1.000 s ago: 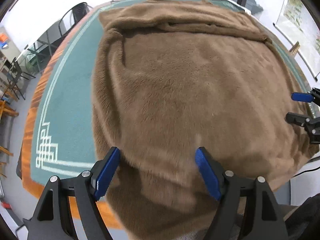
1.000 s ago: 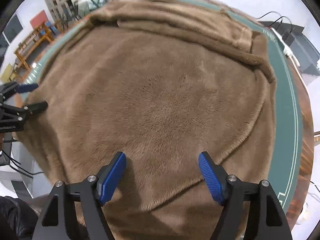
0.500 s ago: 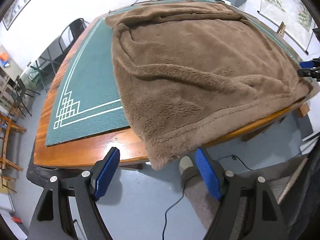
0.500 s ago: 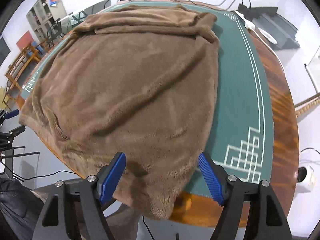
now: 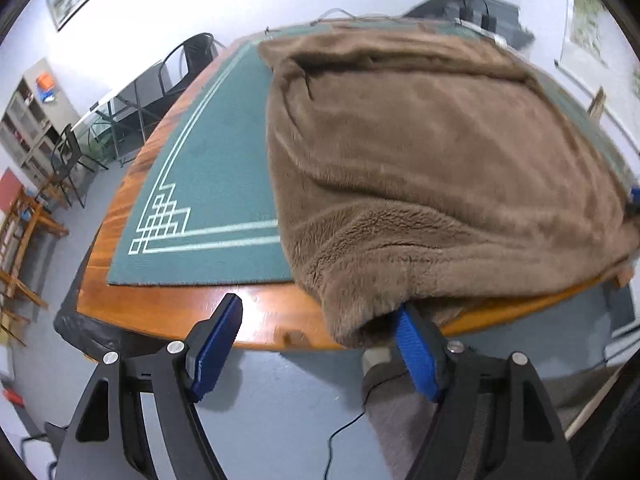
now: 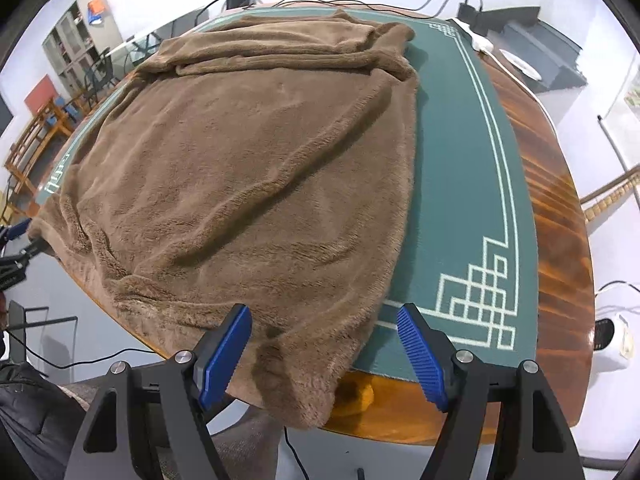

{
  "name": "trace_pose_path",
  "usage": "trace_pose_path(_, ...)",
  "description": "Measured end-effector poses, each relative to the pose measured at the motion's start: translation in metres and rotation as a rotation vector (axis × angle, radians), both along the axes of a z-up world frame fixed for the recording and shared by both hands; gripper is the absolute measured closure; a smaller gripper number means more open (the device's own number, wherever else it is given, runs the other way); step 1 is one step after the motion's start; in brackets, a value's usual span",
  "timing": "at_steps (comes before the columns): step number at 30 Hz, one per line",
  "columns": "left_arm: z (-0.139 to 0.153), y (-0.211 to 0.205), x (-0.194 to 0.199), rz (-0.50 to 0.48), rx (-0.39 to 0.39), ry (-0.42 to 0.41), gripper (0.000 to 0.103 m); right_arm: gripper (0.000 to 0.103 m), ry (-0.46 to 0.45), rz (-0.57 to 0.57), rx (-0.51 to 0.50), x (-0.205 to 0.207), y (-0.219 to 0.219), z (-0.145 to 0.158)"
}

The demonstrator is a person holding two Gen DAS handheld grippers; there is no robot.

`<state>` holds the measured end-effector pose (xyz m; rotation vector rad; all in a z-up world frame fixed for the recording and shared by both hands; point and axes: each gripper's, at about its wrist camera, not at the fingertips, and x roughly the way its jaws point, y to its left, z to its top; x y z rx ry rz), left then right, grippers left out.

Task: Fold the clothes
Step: 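Grasp the folded fleece edge with both grippers and pull it square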

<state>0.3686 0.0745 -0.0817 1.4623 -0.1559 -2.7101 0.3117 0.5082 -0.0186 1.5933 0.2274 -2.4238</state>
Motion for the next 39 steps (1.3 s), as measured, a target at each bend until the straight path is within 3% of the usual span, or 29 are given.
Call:
trace_pose_path(6, 0.002, 0.004, -0.014, 0.009, 0.003, 0.01, 0.026, 0.026, 0.008, -0.004, 0.034, 0.02, 0.012, -0.002)
trace_pose_path(8, -0.001, 0.004, -0.021, 0.029, 0.019, -0.006, 0.033, 0.026, 0.006, -0.008, 0.029, 0.021, 0.011, -0.002)
trace_pose_path(12, -0.005, 0.009, -0.029, 0.007, 0.045, -0.058, 0.066, 0.026, 0.01, -0.005, 0.033, 0.02, 0.004, -0.003)
trace_pose_path(15, -0.003, 0.009, -0.03, 0.002, 0.056, -0.073, 0.075, 0.026, 0.021, 0.026, 0.048, 0.034, 0.008, 0.001)
trace_pose_path(24, 0.05, -0.012, -0.036, 0.061, 0.127, 0.028, 0.077, 0.026, -0.003, 0.154, 0.054, 0.059, -0.01, -0.004)
trace_pose_path(26, 0.056, -0.013, -0.04, 0.056, 0.138, 0.035, 0.077, 0.031, 0.01, 0.171, 0.049, 0.057, -0.02, -0.005)
trace_pose_path(29, 0.06, -0.012, -0.044, 0.045, 0.136, 0.036, 0.077, 0.046, 0.033, 0.188, 0.063, 0.053, -0.035, -0.008)
trace_pose_path(31, 0.06, -0.011, -0.045, 0.038, 0.13, 0.034, 0.077, 0.068, 0.038, 0.182, 0.068, 0.047, -0.042, -0.01)
trace_pose_path(33, 0.06, -0.012, -0.046, 0.033, 0.125, 0.031, 0.077, 0.069, 0.03, 0.176, 0.085, 0.035, -0.044, -0.017)
trace_pose_path(35, 0.059, -0.016, -0.046, 0.032, 0.118, 0.024, 0.077, 0.077, 0.026, 0.171, 0.082, 0.026, -0.041, -0.019)
trace_pose_path(37, 0.061, -0.022, -0.046, 0.02, 0.117, 0.014, 0.077, 0.092, 0.023, 0.148, 0.072, 0.023, -0.036, -0.012)
trace_pose_path(39, 0.065, -0.025, -0.045, -0.006, 0.115, 0.014, 0.076, 0.092, 0.035, 0.103, 0.013, 0.016, -0.025, 0.006)
